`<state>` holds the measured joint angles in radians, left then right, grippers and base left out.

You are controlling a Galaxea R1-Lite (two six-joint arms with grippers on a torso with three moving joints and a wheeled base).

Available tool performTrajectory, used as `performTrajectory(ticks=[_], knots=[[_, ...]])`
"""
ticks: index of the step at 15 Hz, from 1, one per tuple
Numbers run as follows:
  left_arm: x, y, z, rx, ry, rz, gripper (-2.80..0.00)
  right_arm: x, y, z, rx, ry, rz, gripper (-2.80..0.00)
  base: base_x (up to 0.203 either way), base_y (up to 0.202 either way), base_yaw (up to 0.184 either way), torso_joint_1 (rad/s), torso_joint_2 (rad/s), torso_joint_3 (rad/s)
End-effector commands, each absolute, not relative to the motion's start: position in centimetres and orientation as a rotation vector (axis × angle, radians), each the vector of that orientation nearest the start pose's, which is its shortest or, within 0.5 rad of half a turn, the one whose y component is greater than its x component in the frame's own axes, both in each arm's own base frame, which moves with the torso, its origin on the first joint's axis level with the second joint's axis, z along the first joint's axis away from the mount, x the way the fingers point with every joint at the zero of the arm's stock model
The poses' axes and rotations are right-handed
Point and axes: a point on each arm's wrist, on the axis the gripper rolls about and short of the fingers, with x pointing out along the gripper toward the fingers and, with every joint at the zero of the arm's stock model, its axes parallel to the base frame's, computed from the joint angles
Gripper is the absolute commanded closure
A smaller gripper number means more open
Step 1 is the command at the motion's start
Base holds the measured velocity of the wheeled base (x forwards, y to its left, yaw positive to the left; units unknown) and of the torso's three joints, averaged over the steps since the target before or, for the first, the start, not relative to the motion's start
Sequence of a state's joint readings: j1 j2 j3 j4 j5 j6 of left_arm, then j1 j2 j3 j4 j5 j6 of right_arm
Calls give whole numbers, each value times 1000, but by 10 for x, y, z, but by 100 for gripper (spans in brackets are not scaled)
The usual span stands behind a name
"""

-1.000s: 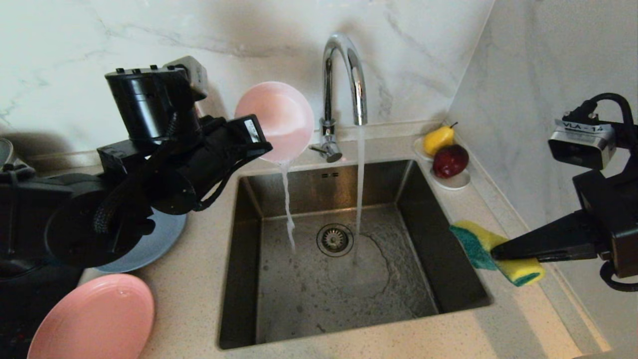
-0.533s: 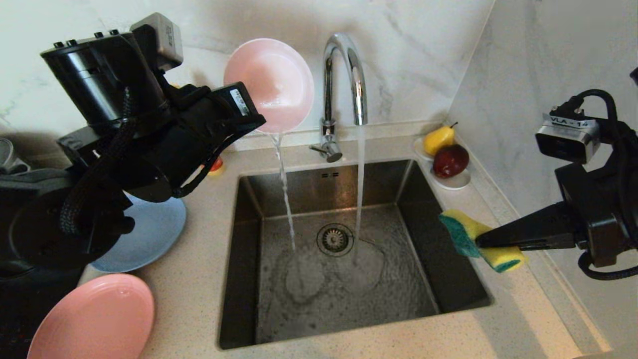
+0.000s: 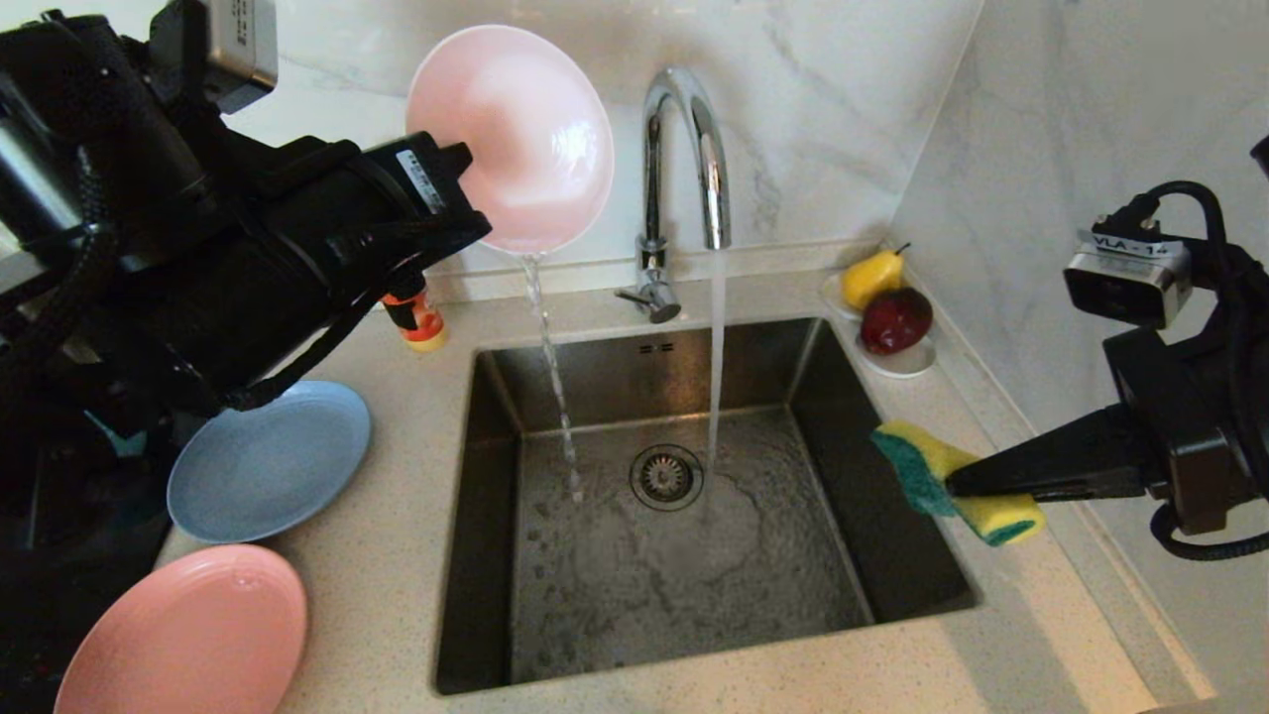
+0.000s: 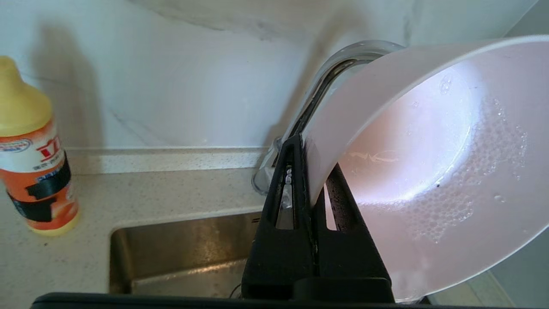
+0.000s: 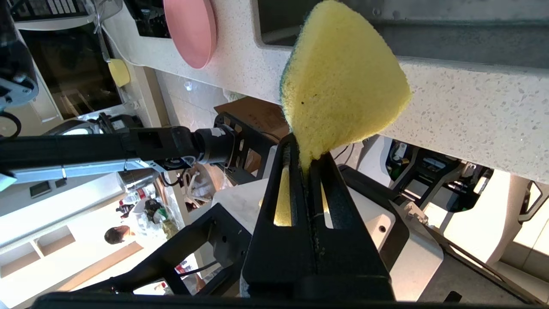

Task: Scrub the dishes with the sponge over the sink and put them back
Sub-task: Rinse the bowl

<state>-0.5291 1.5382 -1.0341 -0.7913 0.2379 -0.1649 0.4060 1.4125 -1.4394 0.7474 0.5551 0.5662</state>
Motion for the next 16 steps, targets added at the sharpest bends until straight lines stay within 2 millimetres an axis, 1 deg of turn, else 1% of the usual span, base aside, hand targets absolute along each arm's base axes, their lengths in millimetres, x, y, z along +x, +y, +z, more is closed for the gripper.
performTrajectory(ticks=[1,3,5,7,8,10,12,13,15,16], knots=[[234,-131,317,-282,-269,-314,0,176,89,312,557,988,686,0,0,0,0,0,0,0],[233,-130,317,-277,-268,-314,0,175,88,312,557,990,685,0,0,0,0,0,0,0],[237,-132,308,-254,-224,-305,0,175,88,310,556,992,682,0,0,0,0,0,0,0],[241,-127,296,-224,-99,-277,0,173,87,311,558,987,683,0,0,0,0,0,0,0],[245,-121,288,-207,-8,-246,0,172,86,312,560,981,682,0,0,0,0,0,0,0],[248,-107,281,-197,155,-177,0,170,85,311,560,979,681,0,0,0,0,0,0,0],[245,-90,279,-164,325,-96,0,170,85,312,559,975,683,0,0,0,0,0,0,0],[244,-79,288,-182,367,-54,0,170,85,311,559,978,682,0,0,0,0,0,0,0],[241,-46,305,-284,446,41,0,173,86,308,560,989,677,0,0,0,0,0,0,0],[236,-30,310,-322,476,68,0,174,86,308,559,990,677,0,0,0,0,0,0,0]])
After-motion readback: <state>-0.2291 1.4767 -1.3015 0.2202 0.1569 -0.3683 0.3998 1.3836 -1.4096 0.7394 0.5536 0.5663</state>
